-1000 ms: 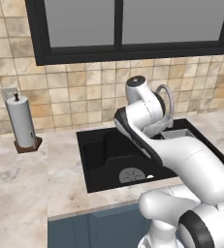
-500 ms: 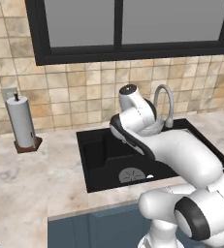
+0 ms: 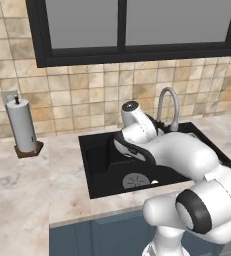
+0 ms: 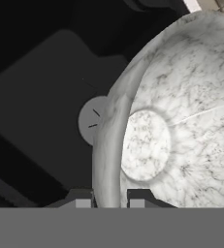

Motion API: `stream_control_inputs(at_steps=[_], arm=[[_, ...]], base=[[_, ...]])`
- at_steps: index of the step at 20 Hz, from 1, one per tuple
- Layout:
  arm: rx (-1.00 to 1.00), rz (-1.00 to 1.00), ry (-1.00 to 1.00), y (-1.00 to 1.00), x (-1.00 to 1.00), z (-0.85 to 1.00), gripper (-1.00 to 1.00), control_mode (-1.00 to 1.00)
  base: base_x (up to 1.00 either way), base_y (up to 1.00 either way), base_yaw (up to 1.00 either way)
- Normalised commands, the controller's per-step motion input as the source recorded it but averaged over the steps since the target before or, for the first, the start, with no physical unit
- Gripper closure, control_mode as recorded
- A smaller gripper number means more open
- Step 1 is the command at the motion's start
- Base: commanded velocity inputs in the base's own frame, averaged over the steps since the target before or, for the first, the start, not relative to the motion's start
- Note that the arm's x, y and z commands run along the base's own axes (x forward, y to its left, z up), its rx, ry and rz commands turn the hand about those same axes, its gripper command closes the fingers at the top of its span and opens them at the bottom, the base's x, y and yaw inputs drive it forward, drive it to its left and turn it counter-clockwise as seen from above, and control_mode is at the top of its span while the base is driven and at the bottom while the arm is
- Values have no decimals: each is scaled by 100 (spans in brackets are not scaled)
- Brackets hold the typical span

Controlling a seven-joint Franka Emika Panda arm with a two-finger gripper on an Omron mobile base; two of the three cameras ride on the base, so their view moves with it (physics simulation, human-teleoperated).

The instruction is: Pick the kettle and bowl and place them in the sink. Then turn on the water.

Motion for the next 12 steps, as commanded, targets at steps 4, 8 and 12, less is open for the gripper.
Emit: stream_control_inputs(at_steps=[4, 8, 12], arm=[[1, 0, 0, 0, 26, -53, 100, -100], [2, 0, 0, 0, 27, -47, 100, -100], [2, 0, 0, 0, 21, -46, 100, -100]], base=[[0, 0, 0], [0, 0, 0], [0, 0, 0]])
